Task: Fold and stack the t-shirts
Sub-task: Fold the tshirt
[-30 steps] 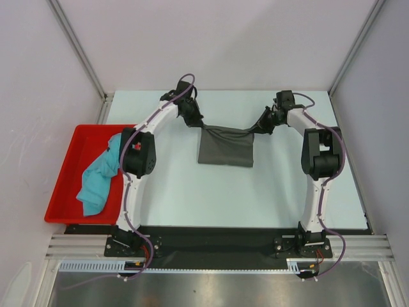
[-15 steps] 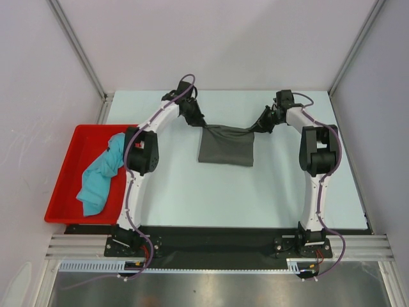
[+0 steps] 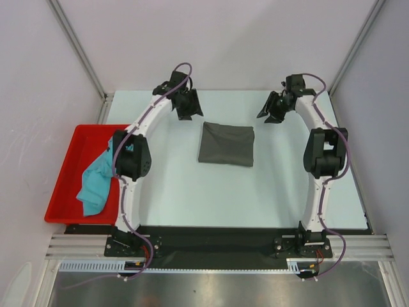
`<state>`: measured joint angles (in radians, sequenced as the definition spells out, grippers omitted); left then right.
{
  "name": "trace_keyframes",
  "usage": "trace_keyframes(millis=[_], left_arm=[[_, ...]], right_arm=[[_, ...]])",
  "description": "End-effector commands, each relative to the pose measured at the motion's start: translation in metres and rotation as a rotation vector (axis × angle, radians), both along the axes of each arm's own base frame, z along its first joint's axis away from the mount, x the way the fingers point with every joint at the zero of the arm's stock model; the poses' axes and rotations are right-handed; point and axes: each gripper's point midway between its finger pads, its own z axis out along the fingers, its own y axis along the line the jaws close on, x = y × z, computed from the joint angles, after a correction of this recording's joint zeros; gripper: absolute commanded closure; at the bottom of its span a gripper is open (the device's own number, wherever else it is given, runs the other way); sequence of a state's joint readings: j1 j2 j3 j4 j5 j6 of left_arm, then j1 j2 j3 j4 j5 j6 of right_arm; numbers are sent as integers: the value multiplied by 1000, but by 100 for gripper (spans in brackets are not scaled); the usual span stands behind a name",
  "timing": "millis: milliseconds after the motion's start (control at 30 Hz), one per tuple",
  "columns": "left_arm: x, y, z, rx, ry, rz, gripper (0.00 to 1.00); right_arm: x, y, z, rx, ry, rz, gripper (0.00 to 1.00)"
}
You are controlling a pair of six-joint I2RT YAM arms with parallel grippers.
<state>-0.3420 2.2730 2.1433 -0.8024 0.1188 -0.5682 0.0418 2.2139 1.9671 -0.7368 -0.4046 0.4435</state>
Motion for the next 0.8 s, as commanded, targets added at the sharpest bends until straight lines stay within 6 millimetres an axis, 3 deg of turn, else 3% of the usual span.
trace_keyframes(millis=[0, 67, 100, 133, 167, 200, 300, 500, 767], left_arm=[[-29, -28, 42, -85, -87, -160, 45], [-45, -43, 42, -133, -75, -211, 58], [-59, -50, 26, -127, -39, -233, 60], [-67, -57, 24, -151, -30, -261, 64], [-70, -65, 23, -180, -41, -278, 66], [-81, -69, 11, -195, -4, -282, 68], [-93, -70, -10, -169, 38, -284, 73], [-111, -56, -56, -113, 140, -262, 80], [-147, -39, -90, -101, 207, -237, 82]], right_arm=[[-47, 31, 17, 43, 18, 149, 50], [-74, 61, 17, 135, 32, 234, 52], [-83, 69, 14, 148, 42, 250, 55], [-89, 76, 17, 160, 34, 270, 58], [-97, 93, 19, 196, 28, 317, 60], [-108, 98, 9, 220, 60, 331, 67], [-125, 120, 5, 318, 96, 391, 77], [-139, 132, -16, 411, 193, 440, 96], [-164, 112, -67, 398, 308, 422, 100]])
